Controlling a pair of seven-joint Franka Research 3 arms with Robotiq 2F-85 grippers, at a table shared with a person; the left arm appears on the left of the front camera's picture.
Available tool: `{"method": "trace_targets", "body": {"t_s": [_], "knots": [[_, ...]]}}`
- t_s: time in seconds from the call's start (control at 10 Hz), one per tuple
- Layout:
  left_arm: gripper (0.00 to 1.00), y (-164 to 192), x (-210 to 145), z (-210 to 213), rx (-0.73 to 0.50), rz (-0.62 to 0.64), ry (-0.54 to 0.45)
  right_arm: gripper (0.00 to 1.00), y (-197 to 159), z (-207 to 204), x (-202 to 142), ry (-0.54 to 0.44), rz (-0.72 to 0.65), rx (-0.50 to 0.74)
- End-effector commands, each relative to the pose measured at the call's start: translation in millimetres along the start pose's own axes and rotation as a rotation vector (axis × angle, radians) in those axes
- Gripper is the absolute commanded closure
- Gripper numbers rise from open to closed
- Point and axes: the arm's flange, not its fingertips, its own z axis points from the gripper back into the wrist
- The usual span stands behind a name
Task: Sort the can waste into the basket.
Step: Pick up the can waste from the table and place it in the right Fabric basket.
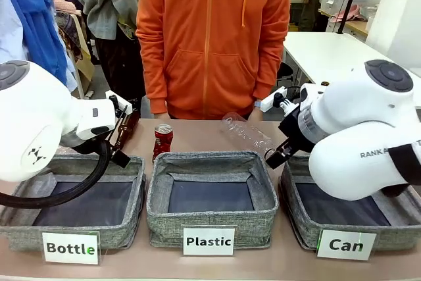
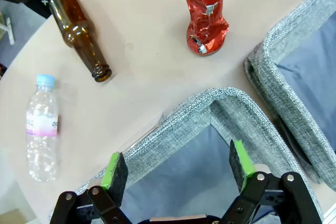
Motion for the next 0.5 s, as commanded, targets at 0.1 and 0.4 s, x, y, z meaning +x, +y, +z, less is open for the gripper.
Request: {"method": "trace_targets", "body": {"t_s": [0.1, 0.4], "knots": [[0.00, -0.1, 0.1, 0.1, 0.000, 0.000, 0.000, 0.00, -10.2, 64.1, 13.4, 0.193, 0.123, -0.017], [0.00, -0.1, 0.1, 0.1, 0.000, 0.000, 0.000, 0.00, -53.7, 105.7, 0.7, 0.344, 0.269, 0.064]]}}
